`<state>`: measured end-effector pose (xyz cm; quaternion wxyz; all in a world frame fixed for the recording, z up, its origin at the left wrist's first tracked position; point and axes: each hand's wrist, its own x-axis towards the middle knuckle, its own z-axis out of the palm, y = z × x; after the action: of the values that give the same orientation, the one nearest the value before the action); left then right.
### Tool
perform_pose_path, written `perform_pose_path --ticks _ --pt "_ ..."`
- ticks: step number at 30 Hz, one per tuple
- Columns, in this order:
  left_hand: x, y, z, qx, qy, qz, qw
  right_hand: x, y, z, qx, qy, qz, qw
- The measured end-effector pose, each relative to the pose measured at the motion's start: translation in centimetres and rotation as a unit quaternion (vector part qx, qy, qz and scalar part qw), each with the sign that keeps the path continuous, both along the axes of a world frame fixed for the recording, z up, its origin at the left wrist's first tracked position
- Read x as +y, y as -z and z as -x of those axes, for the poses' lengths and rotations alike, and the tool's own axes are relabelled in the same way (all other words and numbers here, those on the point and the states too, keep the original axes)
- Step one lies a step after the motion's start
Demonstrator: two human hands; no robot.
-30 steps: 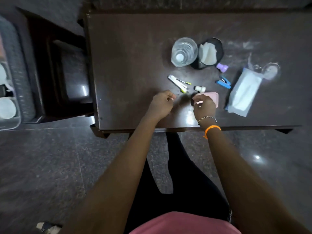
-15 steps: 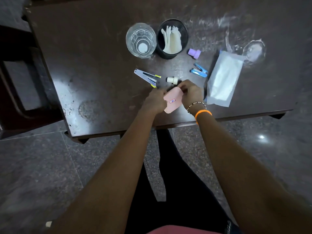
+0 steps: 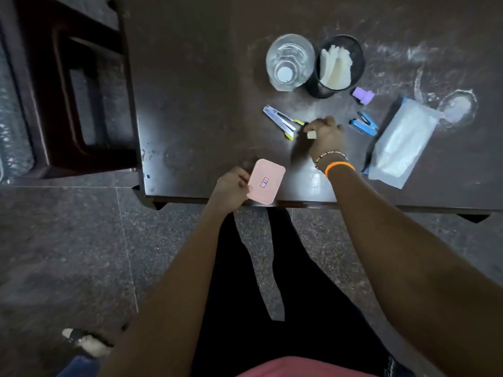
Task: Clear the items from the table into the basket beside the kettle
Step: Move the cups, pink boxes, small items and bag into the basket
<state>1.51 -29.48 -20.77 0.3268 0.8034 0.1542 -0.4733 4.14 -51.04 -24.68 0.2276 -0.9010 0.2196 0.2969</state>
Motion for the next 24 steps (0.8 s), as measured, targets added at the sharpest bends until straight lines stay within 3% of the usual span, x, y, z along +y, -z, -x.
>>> perform_pose_path --ticks 4,8,14,18,24 --pt "4.1 -0.9 0.3 -0.04 -0.116 0.027 0.992 3.8 -2.6 0.2 -0.097 0.135 -0.031 0.986" --pt "9.0 -2.7 -0.4 -0.092 -0.245 0.065 0.963 10.5 -5.1 0.2 -0.179 0.125 -0.124 0.968" --pt "17.9 -6.5 -3.5 -0.18 -0.376 0.084 0.905 22.8 -8.2 -4.2 -0.118 0.064 -0.251 0.959" --pt "23.8 -9.6 -7.0 -0.246 -0.39 0.062 0.885 29.4 -10.2 -8.1 -0.13 0.014 -0.286 0.949" --pt "33.0 -14.2 -14.8 -0.404 -0.28 -0.077 0.867 38.5 -12.2 -13.2 -0.15 -0.009 -0.318 0.936"
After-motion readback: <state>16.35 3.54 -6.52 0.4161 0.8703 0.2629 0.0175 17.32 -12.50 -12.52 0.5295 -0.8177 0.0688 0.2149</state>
